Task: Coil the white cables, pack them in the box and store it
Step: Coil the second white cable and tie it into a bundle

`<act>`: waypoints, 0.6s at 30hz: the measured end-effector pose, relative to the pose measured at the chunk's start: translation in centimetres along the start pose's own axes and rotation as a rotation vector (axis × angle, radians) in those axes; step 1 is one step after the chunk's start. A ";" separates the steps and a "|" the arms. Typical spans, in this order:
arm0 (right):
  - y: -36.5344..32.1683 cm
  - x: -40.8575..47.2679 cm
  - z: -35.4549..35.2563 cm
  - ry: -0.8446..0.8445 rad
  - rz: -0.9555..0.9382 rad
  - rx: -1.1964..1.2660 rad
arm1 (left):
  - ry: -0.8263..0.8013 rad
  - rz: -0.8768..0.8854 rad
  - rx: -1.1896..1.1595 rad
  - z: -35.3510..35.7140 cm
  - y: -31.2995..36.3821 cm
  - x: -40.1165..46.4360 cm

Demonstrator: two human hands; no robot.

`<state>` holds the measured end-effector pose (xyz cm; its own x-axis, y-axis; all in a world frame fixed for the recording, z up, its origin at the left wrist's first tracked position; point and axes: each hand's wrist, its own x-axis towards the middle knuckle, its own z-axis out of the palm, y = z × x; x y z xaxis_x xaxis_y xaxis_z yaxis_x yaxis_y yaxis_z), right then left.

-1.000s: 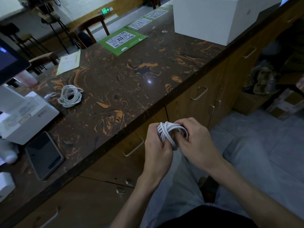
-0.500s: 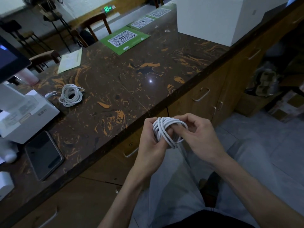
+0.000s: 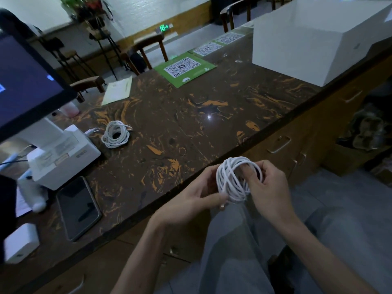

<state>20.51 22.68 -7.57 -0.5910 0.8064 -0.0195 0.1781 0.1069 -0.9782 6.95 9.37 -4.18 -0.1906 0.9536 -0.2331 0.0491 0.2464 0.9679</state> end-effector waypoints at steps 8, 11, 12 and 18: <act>-1.6 7.8 1.0 -0.047 -0.084 -0.059 | 0.455 0.122 0.046 0.0 1.7 7.0; -1.8 14.1 1.3 -0.131 -0.234 -0.217 | 0.712 0.105 0.043 -1.7 1.9 11.9; -1.6 16.0 1.5 -0.170 -0.276 -0.277 | 0.775 0.070 0.082 -2.4 1.8 13.5; -0.3 23.3 2.4 -0.224 -0.348 -0.522 | 0.882 0.038 0.685 -6.3 0.4 20.8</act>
<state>4.85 40.05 -8.27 -0.8220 0.5397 0.1818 0.2716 0.6521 -0.7078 -3.16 28.17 -8.07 -0.7929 0.5732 0.2066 0.5479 0.5225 0.6532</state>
